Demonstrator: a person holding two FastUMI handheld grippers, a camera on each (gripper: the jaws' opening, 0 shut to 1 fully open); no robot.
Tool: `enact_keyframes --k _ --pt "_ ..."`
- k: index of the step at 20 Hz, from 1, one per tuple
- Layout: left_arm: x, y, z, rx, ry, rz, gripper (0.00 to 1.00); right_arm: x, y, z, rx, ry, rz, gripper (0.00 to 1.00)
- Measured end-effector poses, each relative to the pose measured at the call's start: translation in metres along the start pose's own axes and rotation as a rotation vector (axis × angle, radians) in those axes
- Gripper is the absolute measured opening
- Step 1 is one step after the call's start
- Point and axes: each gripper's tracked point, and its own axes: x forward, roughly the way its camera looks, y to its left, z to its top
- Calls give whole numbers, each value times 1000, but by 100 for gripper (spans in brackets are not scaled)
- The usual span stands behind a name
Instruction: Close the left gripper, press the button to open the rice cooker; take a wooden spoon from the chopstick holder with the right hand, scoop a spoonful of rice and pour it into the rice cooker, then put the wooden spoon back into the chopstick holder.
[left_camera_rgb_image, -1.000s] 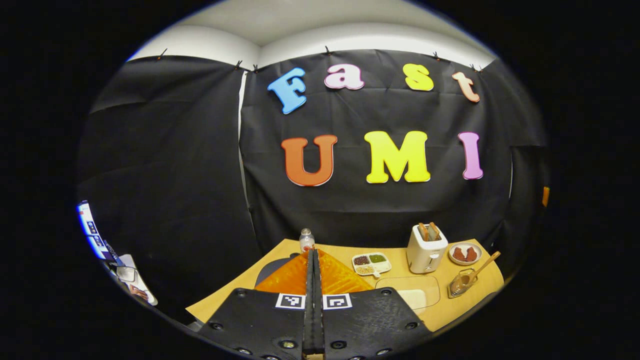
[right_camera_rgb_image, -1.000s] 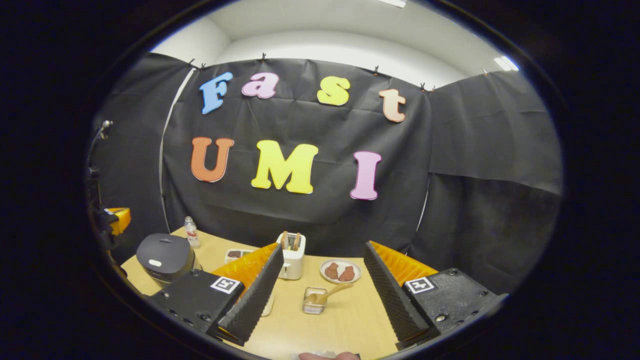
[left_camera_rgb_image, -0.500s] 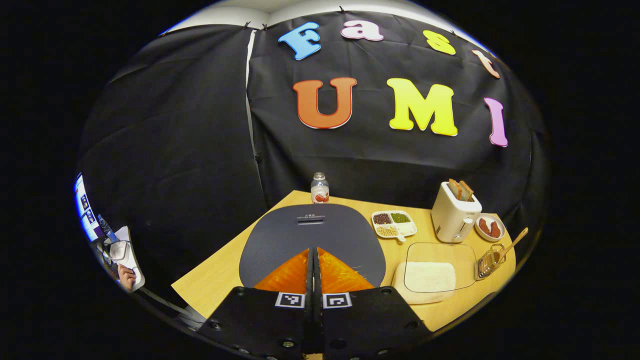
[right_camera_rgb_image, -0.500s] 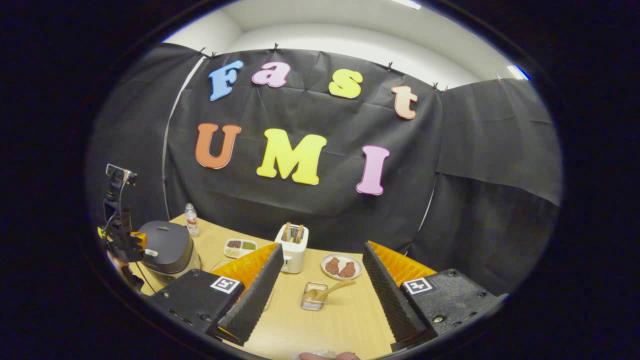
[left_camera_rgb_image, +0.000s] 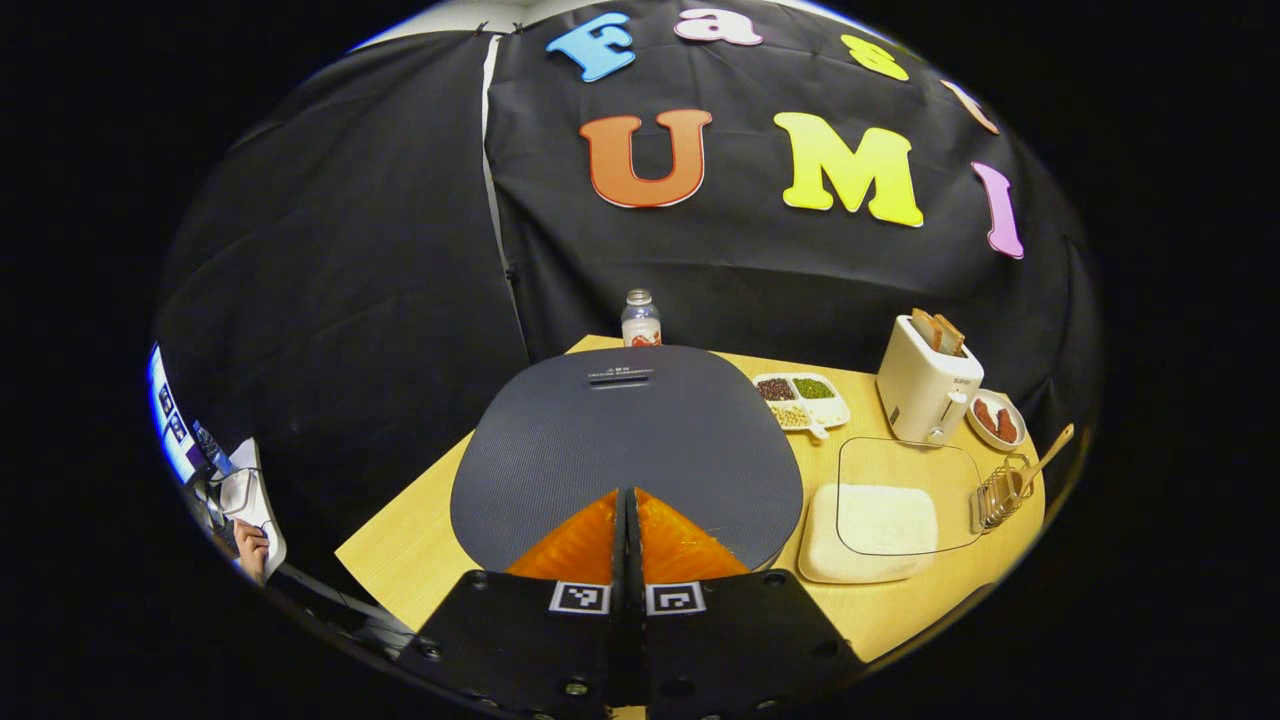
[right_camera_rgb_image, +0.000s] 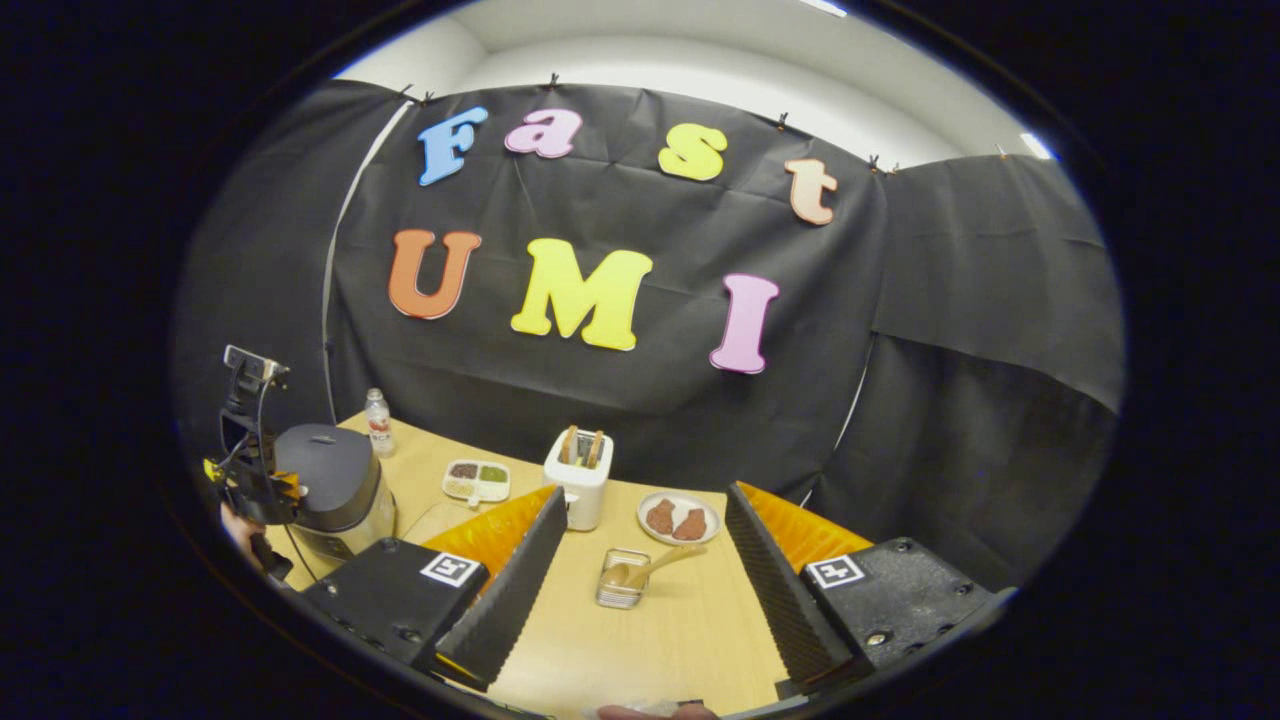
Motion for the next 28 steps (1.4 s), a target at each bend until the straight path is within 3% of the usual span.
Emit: enact_keyframes --k 12,17,19,22,25,28 --pt "1 1 -14 -19 82 -4 0 1 4 -12 8 32 10 100" --pt "0 2 -3 73 31 19 0 1 3 -12 8 29 7 100" --pt "-3 4 12 104 -17 31 0 0 -1 -7 21 6 -1 100" --pt "-24 9 80 80 -257 59 0 2 -6 -4 66 -38 -8 100" --pt "-53 10 137 5 -392 38 0 1 -11 -1 94 -60 -15 100" --pt "-73 11 176 13 -504 36 0 0 -13 4 99 -78 -19 100"
